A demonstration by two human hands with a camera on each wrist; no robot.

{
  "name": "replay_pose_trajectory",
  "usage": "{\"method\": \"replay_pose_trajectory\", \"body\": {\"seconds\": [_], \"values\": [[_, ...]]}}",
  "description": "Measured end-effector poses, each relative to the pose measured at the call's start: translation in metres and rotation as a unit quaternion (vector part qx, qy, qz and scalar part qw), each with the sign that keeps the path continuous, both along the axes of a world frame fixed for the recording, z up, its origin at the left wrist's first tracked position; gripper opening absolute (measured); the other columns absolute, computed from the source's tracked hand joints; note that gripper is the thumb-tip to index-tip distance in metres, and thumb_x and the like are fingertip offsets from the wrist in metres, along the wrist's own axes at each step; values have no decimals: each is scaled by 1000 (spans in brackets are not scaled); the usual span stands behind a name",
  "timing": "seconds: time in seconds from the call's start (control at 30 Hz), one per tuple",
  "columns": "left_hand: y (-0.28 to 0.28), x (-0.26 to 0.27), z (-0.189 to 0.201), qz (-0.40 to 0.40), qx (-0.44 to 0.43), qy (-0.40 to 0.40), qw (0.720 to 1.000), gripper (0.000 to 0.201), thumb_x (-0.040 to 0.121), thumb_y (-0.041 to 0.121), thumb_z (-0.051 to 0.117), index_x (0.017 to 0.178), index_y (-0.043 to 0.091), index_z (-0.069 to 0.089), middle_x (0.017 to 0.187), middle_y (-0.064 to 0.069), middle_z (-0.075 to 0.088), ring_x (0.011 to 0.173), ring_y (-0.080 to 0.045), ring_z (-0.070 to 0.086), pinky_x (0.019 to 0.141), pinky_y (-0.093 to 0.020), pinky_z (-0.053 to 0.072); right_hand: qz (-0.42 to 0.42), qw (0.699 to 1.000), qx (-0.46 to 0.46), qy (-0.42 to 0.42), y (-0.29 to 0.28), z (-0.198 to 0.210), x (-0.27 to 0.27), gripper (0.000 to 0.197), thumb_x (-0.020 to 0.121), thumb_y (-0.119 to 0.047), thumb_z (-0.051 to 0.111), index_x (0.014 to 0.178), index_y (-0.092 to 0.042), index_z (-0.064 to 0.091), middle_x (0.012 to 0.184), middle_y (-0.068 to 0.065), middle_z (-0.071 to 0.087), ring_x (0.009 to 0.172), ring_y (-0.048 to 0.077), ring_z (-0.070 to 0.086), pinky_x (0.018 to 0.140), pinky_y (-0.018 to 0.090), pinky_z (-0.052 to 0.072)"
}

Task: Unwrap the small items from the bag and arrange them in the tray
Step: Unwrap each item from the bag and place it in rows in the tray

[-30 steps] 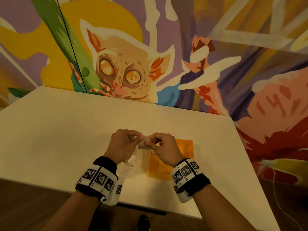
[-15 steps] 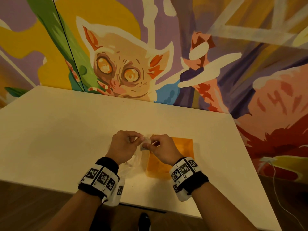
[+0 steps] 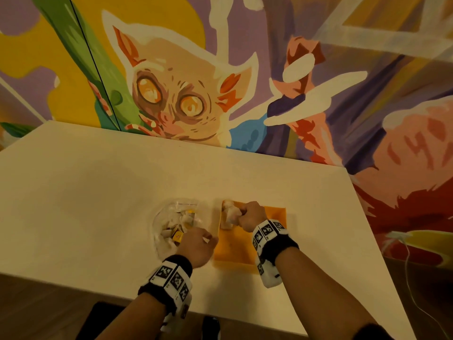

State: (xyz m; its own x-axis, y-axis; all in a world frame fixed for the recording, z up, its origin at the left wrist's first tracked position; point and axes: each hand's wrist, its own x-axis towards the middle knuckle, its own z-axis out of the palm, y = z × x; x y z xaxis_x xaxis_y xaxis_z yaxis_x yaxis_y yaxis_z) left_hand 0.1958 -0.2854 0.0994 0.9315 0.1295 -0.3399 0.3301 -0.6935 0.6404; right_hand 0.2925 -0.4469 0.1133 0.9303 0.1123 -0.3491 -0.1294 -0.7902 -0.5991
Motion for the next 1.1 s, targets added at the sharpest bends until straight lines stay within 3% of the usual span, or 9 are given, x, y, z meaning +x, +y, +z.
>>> {"method": "replay_pose_trajectory", "body": {"seconds": [0.13, 0.23, 0.5, 0.63, 0.7, 0.77, 0.93, 1.0, 1.1], "values": [[-10, 5, -22, -8, 69, 15, 997, 39, 95, 45, 51, 114, 15, 68, 115, -3, 68, 104, -19, 62, 90, -33, 50, 24, 997, -56, 37, 9, -20, 10, 15, 89, -20, 62, 80, -11, 70, 83, 9, 60, 78, 23, 58, 61, 24, 42], [-13, 8, -30, -12, 112, 22, 993, 36, 95, 44, 51, 112, 18, 69, 114, -1, 67, 105, -19, 61, 92, -35, 50, 10, 997, -65, 49, 17, -32, 14, 28, 83, -39, 66, 73, -13, 61, 71, 5, 54, 64, 22, 54, 49, 24, 36], [-9, 12, -45, -21, 106, 44, 993, 31, 92, 45, 53, 110, 26, 70, 116, 4, 65, 105, -19, 60, 91, -38, 52, 6, 994, -97, 58, 30, -50, 22, 46, 85, -41, 68, 108, -1, 66, 106, 17, 69, 96, 30, 67, 67, 31, 56], [-7, 12, -50, -13, 86, 55, 995, 30, 90, 48, 54, 108, 30, 70, 113, 3, 66, 103, -19, 60, 89, -39, 53, 2, 993, -92, 68, 31, -44, 21, 46, 83, -43, 71, 104, -3, 65, 108, 16, 70, 101, 30, 67, 84, 36, 57], [-7, 12, -52, -12, 85, 53, 995, 31, 90, 48, 54, 109, 30, 70, 114, 3, 66, 103, -18, 60, 89, -38, 53, 10, 992, -102, 76, 29, -34, 18, 36, 84, -43, 69, 80, -9, 59, 105, 13, 70, 99, 27, 67, 76, 29, 56], [-7, 13, -52, -10, 79, 50, 996, 30, 90, 47, 55, 108, 28, 69, 112, 3, 66, 101, -18, 61, 87, -35, 53, 7, 991, -107, 81, 26, -27, 15, 31, 84, -39, 68, 78, -12, 55, 103, 12, 69, 95, 25, 67, 59, 27, 48], [-6, 13, -53, -18, 79, 47, 996, 30, 91, 45, 55, 109, 27, 71, 112, 4, 68, 101, -17, 62, 88, -37, 54, 4, 993, -103, 52, 27, -26, 10, 28, 82, -37, 50, 65, -16, 40, 67, 4, 51, 52, 15, 47, 44, 23, 35], [-5, 14, -52, -23, 78, 43, 996, 29, 92, 43, 55, 110, 27, 71, 115, 4, 67, 100, -17, 62, 89, -36, 54, -14, 992, -109, 65, 30, -30, 14, 30, 86, -37, 53, 68, -17, 41, 75, 6, 52, 59, 20, 54, 42, 23, 33], [-4, 15, -54, -27, 82, 34, 996, 28, 93, 39, 56, 114, 26, 70, 118, 2, 66, 102, -17, 63, 90, -33, 53, 16, 985, -151, 83, 31, -24, 18, 18, 90, -27, 62, 83, -12, 55, 89, 8, 60, 96, 26, 65, 52, 26, 45]]}}
